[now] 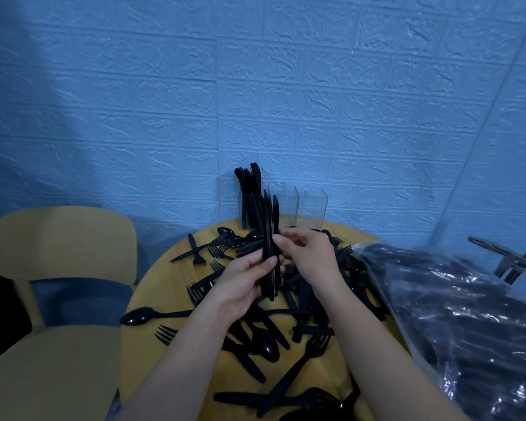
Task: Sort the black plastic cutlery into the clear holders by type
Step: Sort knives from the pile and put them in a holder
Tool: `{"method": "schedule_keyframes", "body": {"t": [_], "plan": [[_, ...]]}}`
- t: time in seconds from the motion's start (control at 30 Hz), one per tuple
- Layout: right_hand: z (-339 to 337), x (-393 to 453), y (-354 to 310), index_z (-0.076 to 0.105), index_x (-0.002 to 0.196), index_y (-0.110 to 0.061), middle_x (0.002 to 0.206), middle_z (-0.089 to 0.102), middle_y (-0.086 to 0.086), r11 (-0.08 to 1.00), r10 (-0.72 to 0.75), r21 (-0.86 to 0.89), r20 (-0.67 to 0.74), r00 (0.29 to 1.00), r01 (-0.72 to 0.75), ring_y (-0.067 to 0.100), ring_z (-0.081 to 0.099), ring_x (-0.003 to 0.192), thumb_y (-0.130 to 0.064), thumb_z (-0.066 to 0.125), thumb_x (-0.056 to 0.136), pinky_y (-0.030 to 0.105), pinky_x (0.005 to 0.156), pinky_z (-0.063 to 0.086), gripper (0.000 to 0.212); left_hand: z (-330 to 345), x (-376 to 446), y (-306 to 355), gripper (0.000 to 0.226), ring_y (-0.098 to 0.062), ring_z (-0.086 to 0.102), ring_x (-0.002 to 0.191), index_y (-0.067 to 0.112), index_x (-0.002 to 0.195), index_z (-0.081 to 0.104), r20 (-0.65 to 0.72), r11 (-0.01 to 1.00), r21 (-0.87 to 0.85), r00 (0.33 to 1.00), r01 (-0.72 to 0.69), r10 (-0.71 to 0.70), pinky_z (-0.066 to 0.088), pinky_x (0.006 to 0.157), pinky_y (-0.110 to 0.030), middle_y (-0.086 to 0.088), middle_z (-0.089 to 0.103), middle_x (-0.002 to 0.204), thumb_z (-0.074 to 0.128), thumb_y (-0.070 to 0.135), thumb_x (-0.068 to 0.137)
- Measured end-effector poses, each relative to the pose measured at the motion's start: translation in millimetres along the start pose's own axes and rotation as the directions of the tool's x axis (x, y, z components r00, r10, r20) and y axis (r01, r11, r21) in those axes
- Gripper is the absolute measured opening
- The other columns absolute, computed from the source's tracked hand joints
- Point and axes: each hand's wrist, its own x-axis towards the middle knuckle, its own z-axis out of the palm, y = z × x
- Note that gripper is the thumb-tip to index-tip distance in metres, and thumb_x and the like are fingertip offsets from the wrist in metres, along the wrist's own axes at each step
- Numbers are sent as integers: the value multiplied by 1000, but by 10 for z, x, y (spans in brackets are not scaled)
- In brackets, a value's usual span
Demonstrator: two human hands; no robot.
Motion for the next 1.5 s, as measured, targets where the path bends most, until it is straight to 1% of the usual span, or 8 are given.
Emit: {"method": "schedule_keyframes", "body": {"t": [0.17, 0.37, 0.53, 0.77, 0.9, 1.03, 1.27, 1.5], "plan": [[-29, 269, -232, 67, 73, -9, 48, 54, -4, 987, 58, -155, 89, 994, -44, 15, 54, 47, -37, 68, 85, 25, 53, 46, 31, 58, 231, 215, 18, -8, 67, 73, 11, 106, 67, -69, 937, 345, 994, -61, 90, 51, 63, -15, -5, 71, 85, 58, 6, 92], [23, 855, -437, 61, 75, -7, 62, 57, 3, 950, 100, -296, 0, 995, -96, 13, 53, 53, -35, 72, 82, 23, 49, 42, 30, 123, 685, 492, 18, -7, 55, 69, 7, 106, 67, -6, 537, 819, 933, -203, 361, 37, 54, -10, -4, 65, 83, 60, 16, 93], [63, 1394, -520, 69, 77, -3, 82, 66, 15, 991, 121, -60, -9, 993, -121, 24, 65, 75, -12, 70, 81, 32, 66, 58, 10, 87, 1182, 758, 36, -20, 55, 112, 10, 135, 51, 16, 510, 836, 940, -200, 342, 34, 73, -14, -8, 61, 122, 46, 17, 100], [243, 2084, -455, 69, 76, -11, 71, 67, 3, 1000, -20, 19, -24, 1000, 21, 17, 65, 70, -7, 67, 82, 19, 56, 53, 7, -224, 1925, 991, 43, -13, 56, 103, 13, 136, 51, -12, 577, 787, 929, -219, 369, 38, 81, -11, -6, 63, 109, 53, 4, 94], [416, 2387, -330, 67, 72, -10, 67, 64, 3, 997, -77, 23, -42, 996, 78, 21, 65, 73, -6, 65, 81, 31, 68, 58, 10, -316, 2202, 994, 44, -11, 52, 91, 9, 133, 53, -49, 552, 798, 885, -244, 462, 37, 64, 2, -2, 59, 96, 57, -3, 90], [496, 2494, -104, 72, 87, -10, 81, 68, 2, 987, -140, -86, -15, 990, 138, 25, 68, 86, -18, 69, 81, 44, 80, 57, 11, -410, 2298, 912, 37, -13, 55, 91, 9, 126, 59, -8, 423, 877, 873, -228, 488, 36, 62, -1, -3, 60, 95, 56, -2, 90], [439, 2385, 139, 70, 105, -13, 94, 69, 3, 907, -42, -407, 157, 987, 104, 17, 63, 93, -26, 72, 82, 28, 79, 47, 26, -523, 2312, 885, 25, -26, 62, 97, 8, 113, 66, 16, 35, 999, 950, -28, 311, 43, 75, -27, -12, 68, 103, 58, 20, 93], [175, 2097, 41, 57, 129, -14, 122, 63, 3, 836, 11, -544, 153, 988, 75, 16, 57, 111, -38, 71, 82, 21, 85, 38, 55, -480, 1919, 1022, 32, -23, 58, 112, 10, 122, 63, -34, 39, 999, 941, 22, 336, 44, 95, -30, -10, 65, 121, 59, 23, 93]]}}
